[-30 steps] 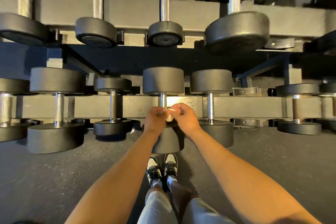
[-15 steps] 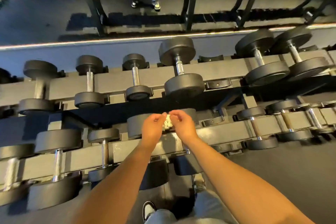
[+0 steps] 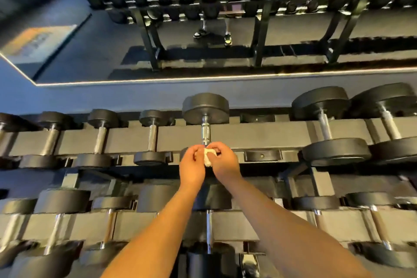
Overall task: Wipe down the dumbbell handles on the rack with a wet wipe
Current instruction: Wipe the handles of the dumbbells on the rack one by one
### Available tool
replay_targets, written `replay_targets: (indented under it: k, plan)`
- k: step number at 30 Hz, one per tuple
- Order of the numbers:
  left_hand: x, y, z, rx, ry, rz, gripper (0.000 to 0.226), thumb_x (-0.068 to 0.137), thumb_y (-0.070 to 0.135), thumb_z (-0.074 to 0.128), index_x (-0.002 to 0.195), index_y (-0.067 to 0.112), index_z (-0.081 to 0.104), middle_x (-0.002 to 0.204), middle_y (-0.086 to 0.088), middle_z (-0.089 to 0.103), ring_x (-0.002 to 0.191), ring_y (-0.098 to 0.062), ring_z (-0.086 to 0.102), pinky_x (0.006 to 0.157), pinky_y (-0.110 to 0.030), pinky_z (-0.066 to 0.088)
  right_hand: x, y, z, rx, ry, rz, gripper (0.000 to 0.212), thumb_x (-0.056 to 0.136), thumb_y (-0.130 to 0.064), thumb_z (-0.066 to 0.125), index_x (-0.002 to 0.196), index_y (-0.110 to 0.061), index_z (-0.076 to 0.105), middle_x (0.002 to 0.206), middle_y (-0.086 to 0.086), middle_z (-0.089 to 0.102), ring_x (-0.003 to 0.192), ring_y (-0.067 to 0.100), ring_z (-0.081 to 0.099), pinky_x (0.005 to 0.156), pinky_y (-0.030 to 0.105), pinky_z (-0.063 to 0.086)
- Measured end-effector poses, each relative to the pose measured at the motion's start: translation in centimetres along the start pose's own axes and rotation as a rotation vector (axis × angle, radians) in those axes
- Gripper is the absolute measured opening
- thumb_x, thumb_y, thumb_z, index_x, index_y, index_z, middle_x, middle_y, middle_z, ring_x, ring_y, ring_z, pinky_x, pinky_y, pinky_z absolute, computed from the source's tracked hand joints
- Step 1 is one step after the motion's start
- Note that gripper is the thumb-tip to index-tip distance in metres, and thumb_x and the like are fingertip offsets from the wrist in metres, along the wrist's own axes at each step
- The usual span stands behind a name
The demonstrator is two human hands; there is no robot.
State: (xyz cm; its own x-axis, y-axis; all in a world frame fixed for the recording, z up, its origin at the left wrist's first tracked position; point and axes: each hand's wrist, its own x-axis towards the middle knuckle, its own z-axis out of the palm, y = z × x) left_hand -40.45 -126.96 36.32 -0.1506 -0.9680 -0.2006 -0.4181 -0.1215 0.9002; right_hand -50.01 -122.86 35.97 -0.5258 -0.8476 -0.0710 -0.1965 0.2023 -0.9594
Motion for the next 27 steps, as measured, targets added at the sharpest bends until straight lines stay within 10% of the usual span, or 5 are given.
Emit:
replay_targets:
  k: [6,10,13,27]
  plan:
    - [3.1,0.8,2.3,0.127,0.003,0.004,0.021,0.102,0.028,0.055,0.117,0.034,0.068,0.113,0.009,0.068,0.108,-0.009,0.062,0.1,-0.04,0.053,4.2,1.4,-1.9,-0.049,0.093,-0.091,0.014,0.092,-0.003,0.062,0.092,-0.012,0.073,0.09,-0.002,0.064,0.084,-0.008,0.057,0.069,0.003,0.04]
    - [4.8,1.1,3.1,0.327,0.046,0.047,0.024,0.105,0.028,0.05,0.122,0.031,0.067,0.111,0.006,0.072,0.103,-0.013,0.065,0.103,-0.033,0.044,7.3,2.3,-1.4,-0.013,0.077,-0.048,0.01,0.089,-0.008,0.07,0.097,-0.01,0.077,0.099,0.004,0.067,0.082,-0.001,0.059,0.072,0.003,0.042]
    - [6.1,1.5,3.6,0.521,0.043,0.062,0.03,0.108,0.031,0.041,0.127,0.032,0.064,0.113,0.006,0.072,0.105,-0.015,0.063,0.09,-0.024,0.027,9.0,2.7,-0.6,-0.004,0.03,0.014,0.014,0.091,-0.006,0.068,0.102,-0.006,0.076,0.105,0.005,0.065,0.082,-0.001,0.056,0.072,0.0,0.04]
    - [10.1,1.6,4.6,0.529,-0.003,-0.101,0.036,0.104,0.047,0.032,0.115,0.041,0.066,0.105,0.004,0.07,0.095,-0.021,0.064,0.09,-0.043,0.054,16.0,4.6,1.3,-0.137,-0.151,0.03,0.017,0.094,-0.011,0.065,0.103,-0.009,0.079,0.104,0.002,0.061,0.09,0.01,0.056,0.068,-0.003,0.034]
